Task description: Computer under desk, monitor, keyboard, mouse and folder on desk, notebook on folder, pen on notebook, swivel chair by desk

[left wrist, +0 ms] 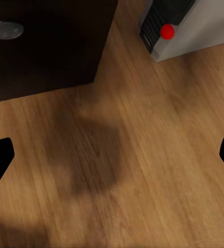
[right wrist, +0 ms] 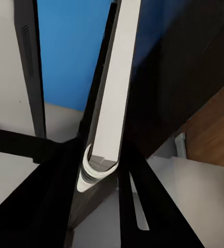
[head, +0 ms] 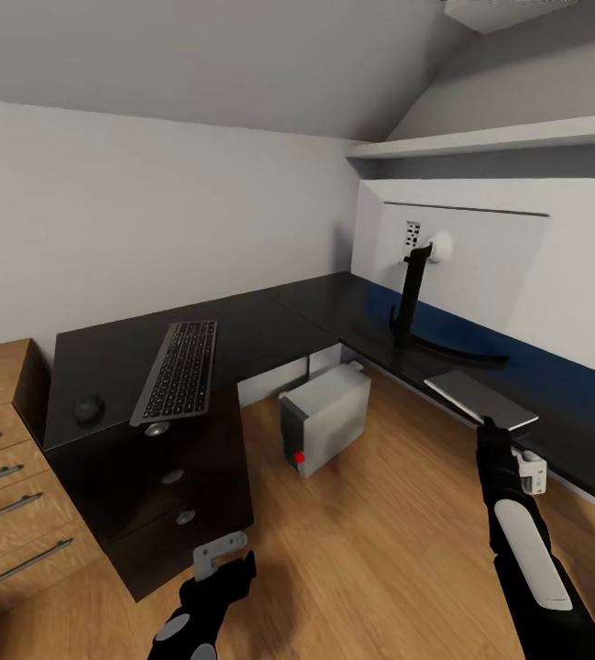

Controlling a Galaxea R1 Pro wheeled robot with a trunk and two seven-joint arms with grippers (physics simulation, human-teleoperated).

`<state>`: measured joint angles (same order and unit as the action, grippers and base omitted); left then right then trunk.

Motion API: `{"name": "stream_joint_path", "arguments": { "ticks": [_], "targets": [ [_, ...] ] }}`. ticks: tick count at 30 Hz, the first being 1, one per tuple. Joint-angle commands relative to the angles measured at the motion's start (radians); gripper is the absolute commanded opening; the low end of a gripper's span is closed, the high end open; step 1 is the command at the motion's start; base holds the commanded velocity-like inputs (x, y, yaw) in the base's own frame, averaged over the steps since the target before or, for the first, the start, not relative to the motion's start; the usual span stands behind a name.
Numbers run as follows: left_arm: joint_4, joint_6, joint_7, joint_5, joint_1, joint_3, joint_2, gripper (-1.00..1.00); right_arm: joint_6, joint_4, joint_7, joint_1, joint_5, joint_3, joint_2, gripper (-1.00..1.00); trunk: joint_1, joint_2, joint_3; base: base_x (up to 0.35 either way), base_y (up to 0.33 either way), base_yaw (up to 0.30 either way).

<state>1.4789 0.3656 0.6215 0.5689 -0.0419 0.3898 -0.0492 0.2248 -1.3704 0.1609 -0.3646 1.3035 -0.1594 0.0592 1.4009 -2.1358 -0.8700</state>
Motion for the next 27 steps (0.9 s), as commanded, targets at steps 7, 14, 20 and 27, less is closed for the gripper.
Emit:
{"name": "stream_joint_path", "arguments": {
  "ticks": [7,14,20,27],
  "targets": [
    [0.001,0.003,0.007,0.006,-0.001,0.001,0.0,1.0,0.002,0.0,0.0,0.0,0.017,0.001,0.001,-1.0,-0.027,0.049,0.021,0.0,0.0,0.0],
    [0.001,0.003,0.007,0.007,-0.001,0.001,0.0,1.0,-0.001,0.0,-0.002,0.0,0.02,0.001,-0.001,-1.0,-0.035,0.063,0.027,0.0,0.0,0.0],
    [0.001,0.003,0.007,0.008,-0.001,0.0,0.0,1.0,-0.003,-0.002,-0.002,0.0,0.021,0.004,-0.001,-1.0,-0.035,0.063,0.027,0.0,0.0,0.0],
    [0.001,0.004,0.007,0.009,-0.001,0.0,0.0,1.0,-0.005,-0.007,-0.003,0.0,0.02,0.006,-0.014,-1.0,-0.035,0.063,0.027,0.0,0.0,0.0]
  ]
}}
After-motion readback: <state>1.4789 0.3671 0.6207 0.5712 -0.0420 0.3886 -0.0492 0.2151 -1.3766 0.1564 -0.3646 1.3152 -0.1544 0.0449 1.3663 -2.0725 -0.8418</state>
